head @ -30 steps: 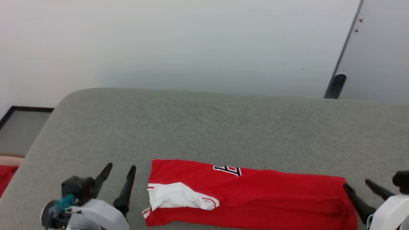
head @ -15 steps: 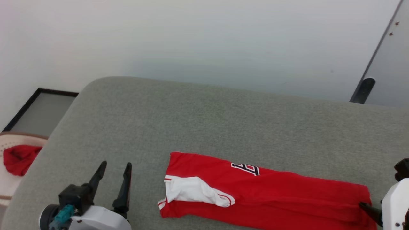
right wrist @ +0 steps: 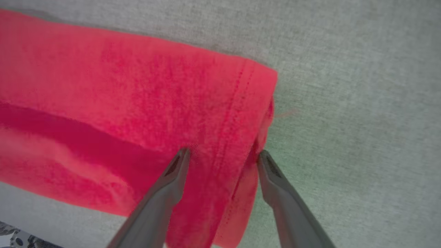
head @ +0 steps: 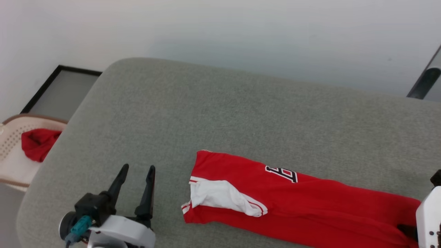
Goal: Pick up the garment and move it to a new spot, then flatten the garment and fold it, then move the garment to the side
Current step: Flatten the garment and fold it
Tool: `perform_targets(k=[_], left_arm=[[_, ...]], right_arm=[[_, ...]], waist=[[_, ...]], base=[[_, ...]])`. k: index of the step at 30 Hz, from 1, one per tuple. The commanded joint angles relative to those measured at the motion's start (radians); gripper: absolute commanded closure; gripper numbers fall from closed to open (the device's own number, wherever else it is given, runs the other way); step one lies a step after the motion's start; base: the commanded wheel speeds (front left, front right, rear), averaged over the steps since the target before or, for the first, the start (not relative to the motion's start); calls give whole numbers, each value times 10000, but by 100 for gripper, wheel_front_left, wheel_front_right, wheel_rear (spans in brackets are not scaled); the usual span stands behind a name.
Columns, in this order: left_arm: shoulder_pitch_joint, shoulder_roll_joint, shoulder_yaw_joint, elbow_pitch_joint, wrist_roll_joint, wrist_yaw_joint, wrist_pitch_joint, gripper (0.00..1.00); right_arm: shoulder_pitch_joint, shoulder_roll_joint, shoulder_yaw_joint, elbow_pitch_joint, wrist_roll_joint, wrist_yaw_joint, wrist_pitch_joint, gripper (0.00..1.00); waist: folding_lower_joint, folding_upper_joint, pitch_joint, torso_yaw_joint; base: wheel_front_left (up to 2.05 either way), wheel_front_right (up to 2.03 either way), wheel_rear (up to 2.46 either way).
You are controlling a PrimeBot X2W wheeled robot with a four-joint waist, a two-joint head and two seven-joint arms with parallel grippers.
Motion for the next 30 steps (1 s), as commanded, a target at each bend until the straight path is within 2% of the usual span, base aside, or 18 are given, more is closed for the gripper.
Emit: perform_targets(k=[1,8,9,10,11,12,21,30], left_arm=[[-191,-195,158,109,77,-197,-1,0],[-367,-795,761,382,494,-746,-1,0],[-362,-840,832,430,554,-786,-1,0],[-366,-858,887,468,679,-827,0,0],[-373,-946,960,484,723,-876,0,0],[-374,-1009,1029,497,787,-903,0,0],[-214,-1295,1468,782,1297,-1242,0,0],[-181,-1459,1785,1057,1541,-1414,0,0]], right_arm=[[-213,87,-28,207,-70,0,-6,0],[-517,335,279,1170,96,0,-3,0],[-553,353,314,1257,164,0,-1,6],[-584,348,336,1343,229,0,-24,47],[-600,338,328,1436,322,0,-39,82],[-613,291,341,1513,369,0,-48,100],[-820,-250,95,2164,581,-19,-718,100],[-982,-755,-157,2211,667,-9,-1137,100]], waist=[[0,-1,228,185],[0,-1,406,219],[0,-1,418,211],[0,-1,430,201],[0,-1,435,196],[0,-1,437,193],[0,-1,364,60],[0,-1,101,-126]], base=[[0,0,0],[0,0,0],[0,0,0],[0,0,0],[0,0,0],[0,0,0],[0,0,0],[0,0,0]])
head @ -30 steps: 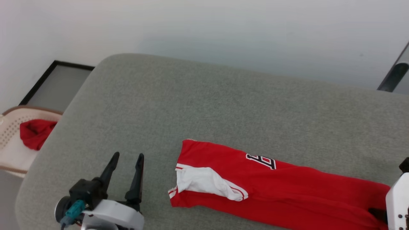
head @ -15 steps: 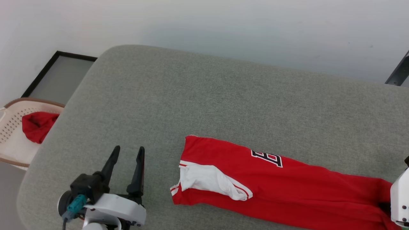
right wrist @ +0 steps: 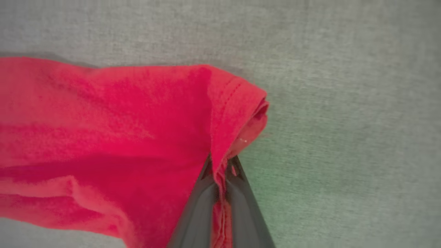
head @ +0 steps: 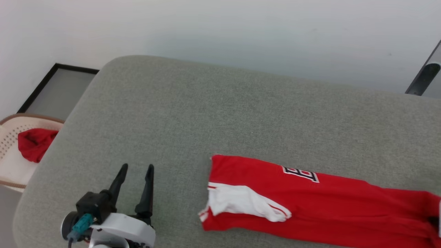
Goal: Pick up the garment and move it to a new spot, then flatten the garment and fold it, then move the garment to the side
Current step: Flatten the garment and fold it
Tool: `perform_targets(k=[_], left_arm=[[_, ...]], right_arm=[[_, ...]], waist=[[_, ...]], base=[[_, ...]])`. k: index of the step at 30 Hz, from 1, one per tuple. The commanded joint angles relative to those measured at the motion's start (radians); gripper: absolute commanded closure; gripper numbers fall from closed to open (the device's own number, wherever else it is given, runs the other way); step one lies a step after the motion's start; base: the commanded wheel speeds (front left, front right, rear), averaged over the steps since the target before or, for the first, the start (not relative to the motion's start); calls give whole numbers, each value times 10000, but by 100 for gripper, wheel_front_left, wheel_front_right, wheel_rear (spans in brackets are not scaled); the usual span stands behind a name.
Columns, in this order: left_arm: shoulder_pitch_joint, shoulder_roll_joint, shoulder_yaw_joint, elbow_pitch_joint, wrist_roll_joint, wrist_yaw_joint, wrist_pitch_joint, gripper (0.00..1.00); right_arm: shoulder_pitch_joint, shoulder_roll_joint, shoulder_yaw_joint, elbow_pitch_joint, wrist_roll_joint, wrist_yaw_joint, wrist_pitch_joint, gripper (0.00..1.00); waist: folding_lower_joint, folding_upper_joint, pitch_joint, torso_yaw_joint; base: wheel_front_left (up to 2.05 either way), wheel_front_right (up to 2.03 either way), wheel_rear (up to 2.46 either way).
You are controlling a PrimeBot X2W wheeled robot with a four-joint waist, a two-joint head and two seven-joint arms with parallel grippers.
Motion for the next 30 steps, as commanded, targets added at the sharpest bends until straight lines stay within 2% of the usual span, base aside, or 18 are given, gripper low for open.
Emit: perform_targets(k=[1,8,14,20,24,30], left_arm=[[83,12,61,43,99,-57,2,0],[242,-27,242,167,137,-112,0,0],[466,72,349,146,209,-140,2,0],[703,79,461,126,141,-135,2,0],[688,63,435,131,155,-141,2,0],[591,-26,349,132,212,-147,2,0]], right_arm=[[33,-185,-113,40,9,-21,-68,100],[65,-994,-445,-72,-193,-18,95,100],[186,-1120,-483,-1108,67,-18,575,100],[365,-477,-307,-3263,1253,-16,1582,100],[230,288,23,-4585,1787,-15,1985,100],[-197,1625,1043,-5248,1819,-15,1940,100]], waist=[[0,0,-78,-63],[0,0,-424,-320],[0,0,-819,-626],[0,0,-1052,-818],[0,0,-1132,-822],[0,0,-1158,-642]], base=[[0,0,0],[0,0,0],[0,0,0],[0,0,0],[0,0,0],[0,0,0]])
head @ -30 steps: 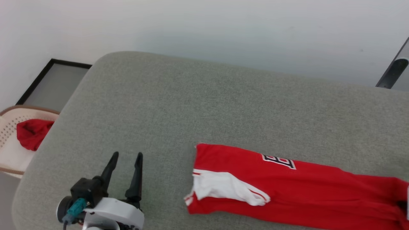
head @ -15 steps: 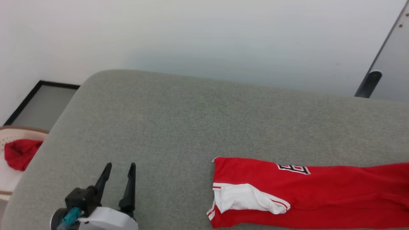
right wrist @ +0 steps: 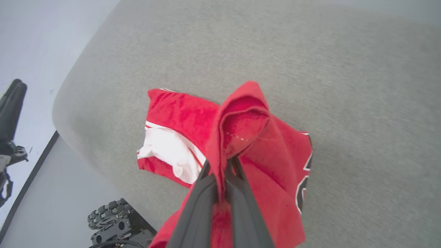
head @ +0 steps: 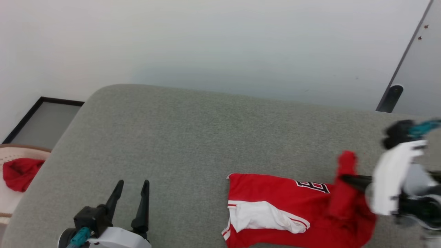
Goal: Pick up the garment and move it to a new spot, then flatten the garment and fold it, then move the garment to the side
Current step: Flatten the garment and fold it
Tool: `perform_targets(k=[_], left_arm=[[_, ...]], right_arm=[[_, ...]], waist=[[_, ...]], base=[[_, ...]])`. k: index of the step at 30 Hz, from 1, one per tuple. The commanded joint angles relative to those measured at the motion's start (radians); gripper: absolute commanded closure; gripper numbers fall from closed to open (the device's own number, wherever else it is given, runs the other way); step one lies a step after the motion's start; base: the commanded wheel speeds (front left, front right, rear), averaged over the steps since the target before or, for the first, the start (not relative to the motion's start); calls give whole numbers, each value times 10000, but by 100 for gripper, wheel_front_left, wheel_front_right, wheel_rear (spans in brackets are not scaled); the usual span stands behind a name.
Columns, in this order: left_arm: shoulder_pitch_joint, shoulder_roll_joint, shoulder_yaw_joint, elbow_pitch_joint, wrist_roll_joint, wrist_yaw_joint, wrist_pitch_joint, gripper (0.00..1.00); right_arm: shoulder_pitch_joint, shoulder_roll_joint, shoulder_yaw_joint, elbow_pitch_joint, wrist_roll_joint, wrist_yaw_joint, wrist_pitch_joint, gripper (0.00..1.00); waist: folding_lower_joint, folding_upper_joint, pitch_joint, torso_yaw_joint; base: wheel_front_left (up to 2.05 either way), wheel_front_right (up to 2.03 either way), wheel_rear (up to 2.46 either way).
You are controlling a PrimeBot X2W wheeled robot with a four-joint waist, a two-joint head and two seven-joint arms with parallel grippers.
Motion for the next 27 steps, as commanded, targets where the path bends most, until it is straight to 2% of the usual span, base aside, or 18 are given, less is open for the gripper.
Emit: perform_targets(k=[1,9,15,20,21,22,23,25,27], left_arm=[[-63,-26,-21,3,84,-37,2,0],[-239,-66,-344,143,-66,-39,2,0],[-366,-118,-530,240,-136,-35,2,0],[-474,-140,-620,305,-139,-36,2,0],[-487,-145,-632,310,-139,-36,2,0],[-497,-147,-643,320,-150,-36,2,0],[-499,-144,-645,332,-163,-35,2,0],[-496,-134,-641,343,-186,-36,2,0],[-465,-115,-612,352,-213,-35,2,0]], right_arm=[[-186,236,275,9,-58,-7,-158,100],[-891,1365,1901,1204,-555,-7,-1205,100],[-1293,2048,2622,2620,-963,-7,-2226,100],[-1609,2326,3044,3747,-1257,-7,-2946,100],[-1674,2353,3138,3951,-1348,-7,-3058,95],[-1732,2371,3231,4159,-1404,-7,-3147,81],[-1803,2390,3335,4295,-1419,-7,-3245,60],[-1917,2416,3440,4553,-1365,-7,-3390,0],[-2055,2427,3564,4710,-1284,-7,-3419,0]], waist=[[0,-1,2,99],[0,-1,55,592],[0,-1,97,936],[0,-1,106,1109],[0,-1,108,1130],[0,-1,110,1151],[0,-1,110,1163],[0,-1,105,1159],[0,-1,102,1122]], base=[[0,0,0],[0,0,0],[0,0,0],[0,0,0],[0,0,0],[0,0,0],[0,0,0],[0,0,0],[0,0,0]])
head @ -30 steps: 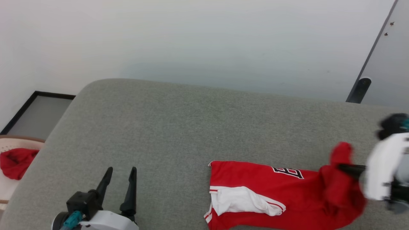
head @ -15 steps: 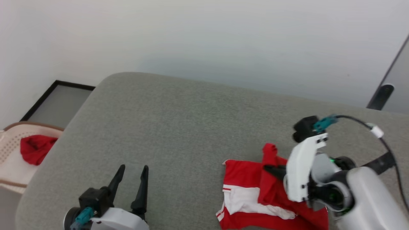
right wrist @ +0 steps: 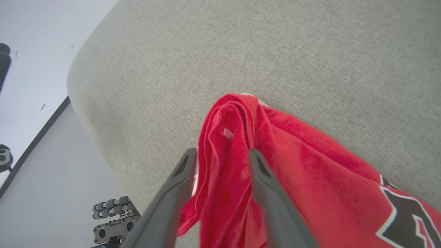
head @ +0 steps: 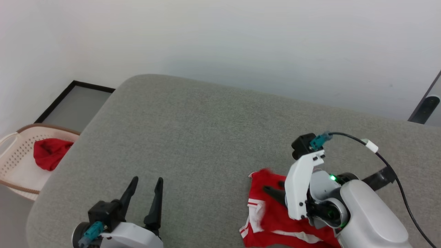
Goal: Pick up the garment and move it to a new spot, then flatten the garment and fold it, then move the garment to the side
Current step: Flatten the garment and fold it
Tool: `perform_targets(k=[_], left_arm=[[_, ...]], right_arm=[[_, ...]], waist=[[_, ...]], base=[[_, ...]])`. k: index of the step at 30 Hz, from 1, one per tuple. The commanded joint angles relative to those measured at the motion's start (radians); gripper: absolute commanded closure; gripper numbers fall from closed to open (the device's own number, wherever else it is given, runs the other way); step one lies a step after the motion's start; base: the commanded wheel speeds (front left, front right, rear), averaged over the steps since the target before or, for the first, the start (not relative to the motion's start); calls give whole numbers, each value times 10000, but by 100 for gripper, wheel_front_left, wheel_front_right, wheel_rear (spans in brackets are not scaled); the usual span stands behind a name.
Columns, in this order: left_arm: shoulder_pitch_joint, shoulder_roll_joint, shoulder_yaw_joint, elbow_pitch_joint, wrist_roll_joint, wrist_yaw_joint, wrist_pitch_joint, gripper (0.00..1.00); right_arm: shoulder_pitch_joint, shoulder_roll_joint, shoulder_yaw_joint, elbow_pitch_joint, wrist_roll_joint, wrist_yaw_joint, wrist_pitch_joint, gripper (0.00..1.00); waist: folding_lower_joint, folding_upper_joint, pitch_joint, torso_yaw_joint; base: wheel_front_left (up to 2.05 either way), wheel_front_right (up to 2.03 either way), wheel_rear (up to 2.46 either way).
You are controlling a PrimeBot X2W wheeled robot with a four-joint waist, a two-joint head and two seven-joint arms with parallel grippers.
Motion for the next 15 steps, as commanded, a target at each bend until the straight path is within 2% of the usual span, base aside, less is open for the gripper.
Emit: perform_targets(k=[1,8,11,15], left_arm=[[-64,23,40,-6,-65,-27,2,0],[99,82,191,-48,-68,-28,2,0],[164,110,234,-87,-104,-28,2,0],[261,119,423,-180,-73,-28,2,0]], right_arm=[[-192,29,61,63,117,-7,-39,0],[-496,-316,481,-674,671,-7,75,0],[-428,-734,712,-1476,766,-7,-199,0],[-68,-1659,1048,-2664,640,-7,-1337,0]], waist=[[0,0,-9,-52],[0,0,-96,-440],[0,0,-116,-675],[0,0,-112,-1062]], base=[[0,0,0],[0,0,0],[0,0,0],[0,0,0]])
